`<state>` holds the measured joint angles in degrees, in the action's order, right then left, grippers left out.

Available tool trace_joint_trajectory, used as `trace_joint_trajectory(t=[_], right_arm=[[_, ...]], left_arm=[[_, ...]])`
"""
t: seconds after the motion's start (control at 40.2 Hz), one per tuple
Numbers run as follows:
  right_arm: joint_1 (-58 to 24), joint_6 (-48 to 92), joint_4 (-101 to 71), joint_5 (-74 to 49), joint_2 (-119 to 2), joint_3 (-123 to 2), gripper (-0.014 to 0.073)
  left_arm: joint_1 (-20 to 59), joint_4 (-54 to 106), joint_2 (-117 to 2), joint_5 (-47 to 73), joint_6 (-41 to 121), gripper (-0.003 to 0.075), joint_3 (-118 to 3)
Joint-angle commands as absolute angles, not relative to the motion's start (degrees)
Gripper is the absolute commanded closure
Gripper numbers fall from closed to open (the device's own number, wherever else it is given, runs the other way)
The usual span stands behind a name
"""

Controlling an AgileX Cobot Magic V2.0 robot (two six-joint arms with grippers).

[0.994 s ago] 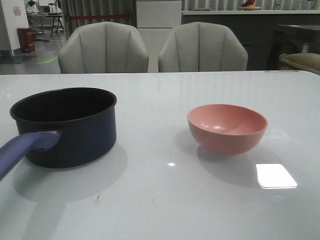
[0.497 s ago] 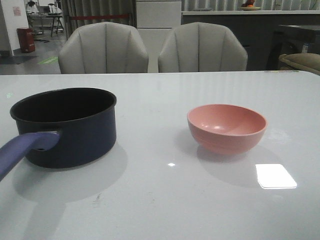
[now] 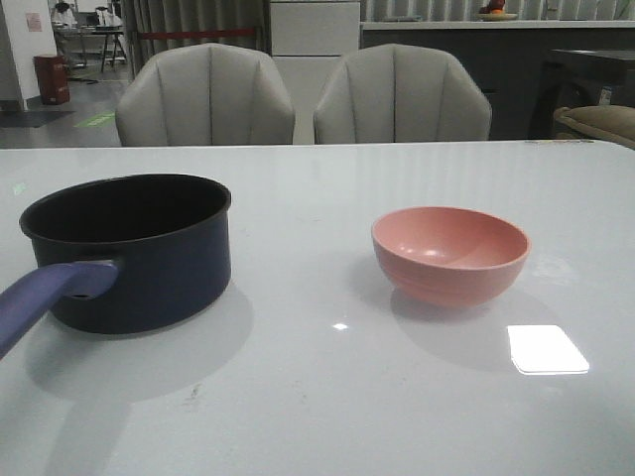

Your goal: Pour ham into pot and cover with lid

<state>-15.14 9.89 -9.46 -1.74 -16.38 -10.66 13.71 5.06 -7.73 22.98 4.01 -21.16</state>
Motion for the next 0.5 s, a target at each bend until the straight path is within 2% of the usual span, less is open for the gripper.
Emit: trace_joint_trajectory(t=[0.0,0.472], right_arm=[[-15.13,10.38,-9.44,2.73,-16.68,-12.21,0.0445],[-15.13,10.38,-9.44,2.84,-16.68,-12.21,0.0444]], left_arm=[[14.14,5.37,-8.46,17.97,3.96,0.0083,-22.68],[14.14,5.58,-13.36,19.04,1.58,0.0080,-26.93]])
